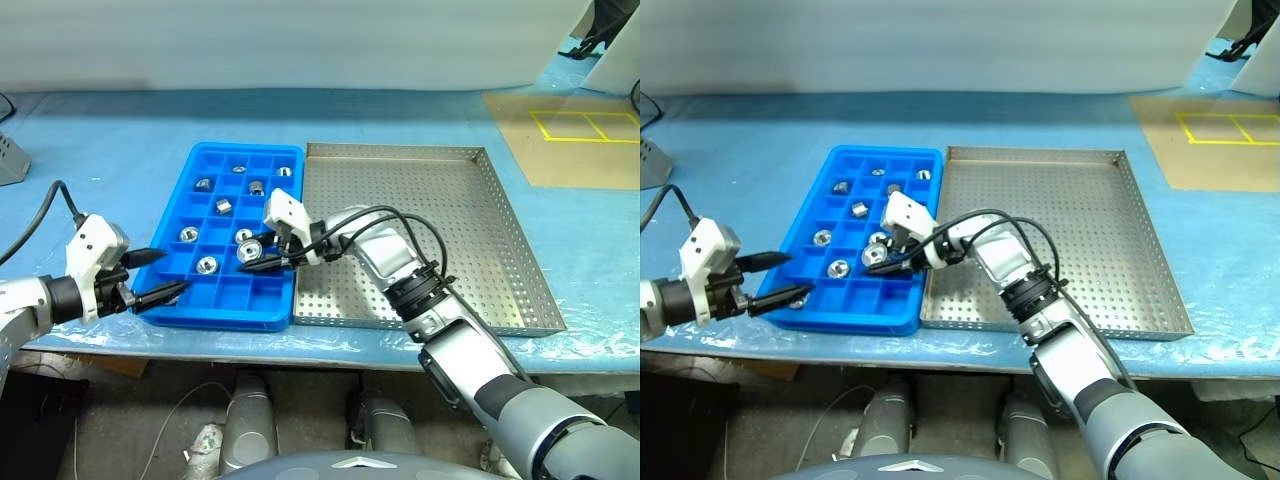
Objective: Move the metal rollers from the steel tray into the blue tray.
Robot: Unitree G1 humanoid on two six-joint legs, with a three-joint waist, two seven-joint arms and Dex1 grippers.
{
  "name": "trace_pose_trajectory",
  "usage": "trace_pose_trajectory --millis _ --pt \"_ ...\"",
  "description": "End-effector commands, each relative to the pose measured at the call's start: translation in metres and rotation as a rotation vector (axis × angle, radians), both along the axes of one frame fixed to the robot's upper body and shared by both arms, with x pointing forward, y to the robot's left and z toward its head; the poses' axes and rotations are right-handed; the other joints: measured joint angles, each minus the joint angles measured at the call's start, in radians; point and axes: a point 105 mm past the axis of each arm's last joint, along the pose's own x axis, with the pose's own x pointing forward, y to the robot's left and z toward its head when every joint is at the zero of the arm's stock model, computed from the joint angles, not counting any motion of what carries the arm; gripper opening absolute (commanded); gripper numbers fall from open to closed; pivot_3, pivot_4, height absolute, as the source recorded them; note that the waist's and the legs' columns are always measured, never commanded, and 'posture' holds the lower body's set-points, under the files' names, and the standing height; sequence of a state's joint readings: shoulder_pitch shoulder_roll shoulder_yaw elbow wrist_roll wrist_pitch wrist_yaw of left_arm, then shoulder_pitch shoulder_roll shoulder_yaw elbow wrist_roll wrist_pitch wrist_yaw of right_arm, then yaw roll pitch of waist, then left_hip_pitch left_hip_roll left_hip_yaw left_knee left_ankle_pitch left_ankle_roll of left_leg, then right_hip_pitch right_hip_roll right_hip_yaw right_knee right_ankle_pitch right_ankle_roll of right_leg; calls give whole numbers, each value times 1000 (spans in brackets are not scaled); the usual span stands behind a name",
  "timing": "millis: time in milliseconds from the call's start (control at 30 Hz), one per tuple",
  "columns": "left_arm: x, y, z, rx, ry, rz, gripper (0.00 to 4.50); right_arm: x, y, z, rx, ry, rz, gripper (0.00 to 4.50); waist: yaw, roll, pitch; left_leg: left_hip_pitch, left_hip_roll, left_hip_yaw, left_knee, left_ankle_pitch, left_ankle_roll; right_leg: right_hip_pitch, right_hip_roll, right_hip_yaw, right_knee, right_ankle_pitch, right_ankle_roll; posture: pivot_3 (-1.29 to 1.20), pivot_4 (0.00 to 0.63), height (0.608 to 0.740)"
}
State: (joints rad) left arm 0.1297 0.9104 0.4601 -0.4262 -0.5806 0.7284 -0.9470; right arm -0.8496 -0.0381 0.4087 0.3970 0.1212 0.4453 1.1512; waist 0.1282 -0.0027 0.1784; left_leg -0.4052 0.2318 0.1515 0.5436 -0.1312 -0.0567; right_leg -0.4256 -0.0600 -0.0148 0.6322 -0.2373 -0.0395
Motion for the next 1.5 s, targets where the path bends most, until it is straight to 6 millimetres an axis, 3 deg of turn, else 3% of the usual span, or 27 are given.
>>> trace_pose_trajectory --millis 33,133,367,400,567,633,733,900,1067,1200,1333,1500 --pt "-8 -7 6 -15 -42 26 4145 -14 7 -22 -39 78 49 1777 8 0 0 0 1 0 0 0 0 0 0 -1 0 0 -1 318 150 740" --pt "-12 -13 3 -39 -36 38 4145 -18 8 -31 -58 79 49 1777 23 0 0 1 2 -1 -1 1 -2 1 1 -2 0 -1 -1 323 150 740" --pt "-6 -13 -1 -55 -28 65 4145 -19 20 -24 -4 22 36 1777 31 0 -1 2 3 -2 -2 2 -3 1 1 -2 3 -1 -1 310 150 740" --pt "-5 -14 0 -56 -30 60 4145 -17 21 -23 9 12 22 2519 32 0 -1 3 3 -2 -2 2 -3 1 1 -2 3 -2 -1 310 150 740" --pt "3 -23 1 -70 -43 26 4145 -5 13 -18 -4 17 -40 4130 27 0 -1 3 3 -2 -1 2 -4 1 2 -2 4 -1 -1 257 150 740" --pt "6 -26 2 -76 -46 12 4145 0 8 -9 32 25 -54 4130 28 0 -1 2 3 -2 -1 3 -5 1 2 -2 4 -1 -1 238 150 740" --pt "14 -36 3 -90 -60 -32 4145 14 -15 9 58 -17 -104 4130 32 0 -1 2 2 -2 0 3 -5 1 1 -2 5 -1 -1 178 150 740" --pt "35 -53 2 -123 -83 -92 4145 31 -71 36 108 -74 -265 4130 25 0 -1 2 2 -2 3 6 -10 2 2 -2 8 -1 -1 71 150 740" --pt "58 -71 1 -181 -111 -126 4145 41 -139 30 50 -134 -543 4130 4 0 -2 3 3 -2 3 7 -11 2 4 -1 8 1 3 -45 150 740" --pt "80 -90 -5 -221 -126 -143 4145 37 -183 15 13 -129 -759 4130 -16 0 -2 4 2 -1 3 7 -11 2 4 1 8 2 3 -139 150 740" --pt "93 -115 -5 -265 -115 -221 4145 26 -209 8 15 -118 -918 4130 -50 0 -2 5 2 0 4 7 -11 3 4 3 8 2 3 -225 150 740" --pt "97 -122 -9 -224 -96 -300 4145 24 -215 8 -5 -155 -969 4130 -98 0 -2 10 1 2 4 7 -11 3 5 7 8 2 0 -266 150 740"
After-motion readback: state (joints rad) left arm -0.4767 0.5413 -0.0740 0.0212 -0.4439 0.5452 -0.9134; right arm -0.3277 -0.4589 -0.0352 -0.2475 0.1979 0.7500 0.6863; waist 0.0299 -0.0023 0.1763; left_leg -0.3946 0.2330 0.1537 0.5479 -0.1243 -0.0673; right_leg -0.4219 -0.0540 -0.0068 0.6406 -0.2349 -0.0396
